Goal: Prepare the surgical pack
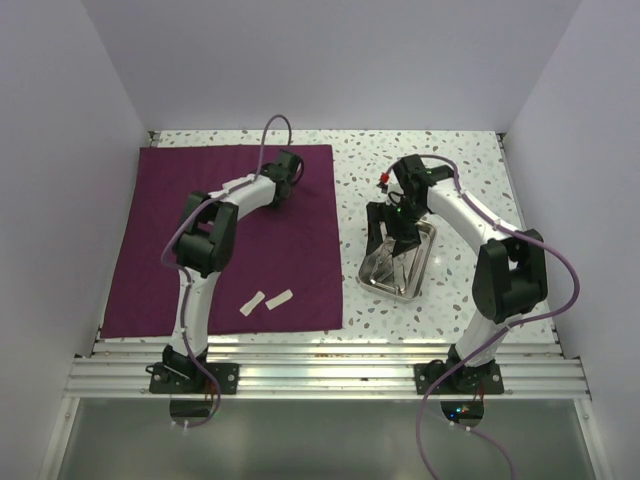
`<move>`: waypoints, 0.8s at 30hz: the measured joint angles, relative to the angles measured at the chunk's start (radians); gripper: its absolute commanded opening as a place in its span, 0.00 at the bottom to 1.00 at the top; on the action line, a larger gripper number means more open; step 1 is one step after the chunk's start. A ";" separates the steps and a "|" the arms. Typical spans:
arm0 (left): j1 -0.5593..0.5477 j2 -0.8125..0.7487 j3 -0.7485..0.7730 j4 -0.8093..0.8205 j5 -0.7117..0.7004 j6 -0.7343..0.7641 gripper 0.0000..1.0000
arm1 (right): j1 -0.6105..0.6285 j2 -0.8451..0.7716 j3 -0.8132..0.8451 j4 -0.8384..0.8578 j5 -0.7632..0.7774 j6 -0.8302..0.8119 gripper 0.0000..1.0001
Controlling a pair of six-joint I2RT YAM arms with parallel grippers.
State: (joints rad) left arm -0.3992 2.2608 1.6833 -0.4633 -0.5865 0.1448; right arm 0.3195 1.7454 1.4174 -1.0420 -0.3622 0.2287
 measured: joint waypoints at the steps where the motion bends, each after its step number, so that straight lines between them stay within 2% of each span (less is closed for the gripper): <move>1: 0.000 0.000 0.002 -0.002 -0.004 0.000 0.00 | 0.000 0.000 -0.003 0.001 -0.002 0.003 0.77; 8: 0.000 -0.037 0.002 -0.016 -0.082 0.019 0.00 | 0.006 -0.020 -0.059 0.013 -0.040 0.023 0.77; 15: 0.000 -0.055 0.051 0.014 -0.199 0.120 0.00 | 0.035 -0.042 -0.098 0.016 -0.061 0.037 0.77; 19: 0.003 -0.055 0.050 0.080 -0.256 0.221 0.00 | 0.048 -0.054 -0.101 0.017 -0.076 0.040 0.78; 24: 0.025 -0.056 -0.019 0.264 -0.291 0.393 0.00 | 0.054 -0.074 -0.116 0.016 -0.076 0.040 0.78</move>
State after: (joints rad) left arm -0.3740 2.2044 1.6642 -0.1997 -0.8780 0.5377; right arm 0.3733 1.6718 1.3010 -1.0256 -0.4377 0.2684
